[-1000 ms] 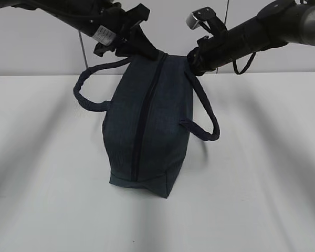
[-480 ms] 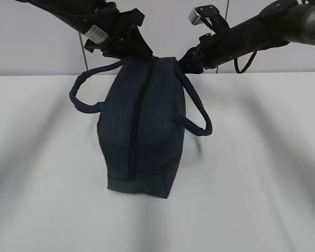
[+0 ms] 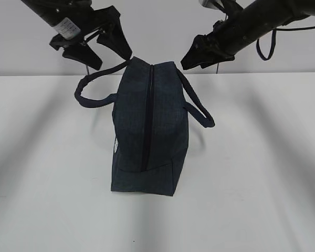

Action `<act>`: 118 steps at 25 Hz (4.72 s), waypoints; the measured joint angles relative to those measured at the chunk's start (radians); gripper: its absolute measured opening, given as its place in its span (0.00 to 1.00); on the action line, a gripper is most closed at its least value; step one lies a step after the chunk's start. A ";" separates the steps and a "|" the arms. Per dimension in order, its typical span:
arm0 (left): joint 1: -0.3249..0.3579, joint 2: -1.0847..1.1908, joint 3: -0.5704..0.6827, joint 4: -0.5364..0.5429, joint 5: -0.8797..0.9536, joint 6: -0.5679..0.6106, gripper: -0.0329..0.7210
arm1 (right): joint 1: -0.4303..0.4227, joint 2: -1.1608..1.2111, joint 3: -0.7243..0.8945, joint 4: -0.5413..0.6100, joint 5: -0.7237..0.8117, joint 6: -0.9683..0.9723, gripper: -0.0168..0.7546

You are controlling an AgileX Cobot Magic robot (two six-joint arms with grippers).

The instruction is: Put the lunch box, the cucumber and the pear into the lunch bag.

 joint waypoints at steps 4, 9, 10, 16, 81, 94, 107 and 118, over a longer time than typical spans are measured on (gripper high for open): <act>0.000 -0.038 0.000 0.154 0.014 -0.089 0.83 | -0.002 -0.039 0.000 -0.092 0.122 0.146 0.69; 0.000 -0.068 0.000 0.276 0.018 -0.150 0.81 | -0.002 -0.070 0.000 -0.203 0.219 0.356 0.69; 0.000 -0.079 0.005 0.290 0.018 -0.154 0.81 | -0.002 -0.074 0.000 -0.240 0.223 0.409 0.69; 0.000 -0.185 0.140 0.332 0.018 -0.177 0.80 | -0.002 -0.112 0.000 -0.357 0.228 0.589 0.67; -0.017 -1.931 1.459 0.561 -0.072 -0.257 0.79 | -0.002 -2.047 1.440 -0.702 0.149 0.706 0.48; -0.017 -1.931 1.485 0.560 -0.117 -0.257 0.79 | -0.002 -2.047 1.442 -0.702 0.146 0.704 0.48; 0.184 -1.971 1.485 0.560 -0.117 -0.257 0.79 | -0.094 -2.061 1.442 -0.702 0.145 0.704 0.48; 0.199 -2.086 1.485 0.560 -0.117 -0.258 0.79 | -0.116 -2.204 1.442 -0.704 0.147 0.704 0.48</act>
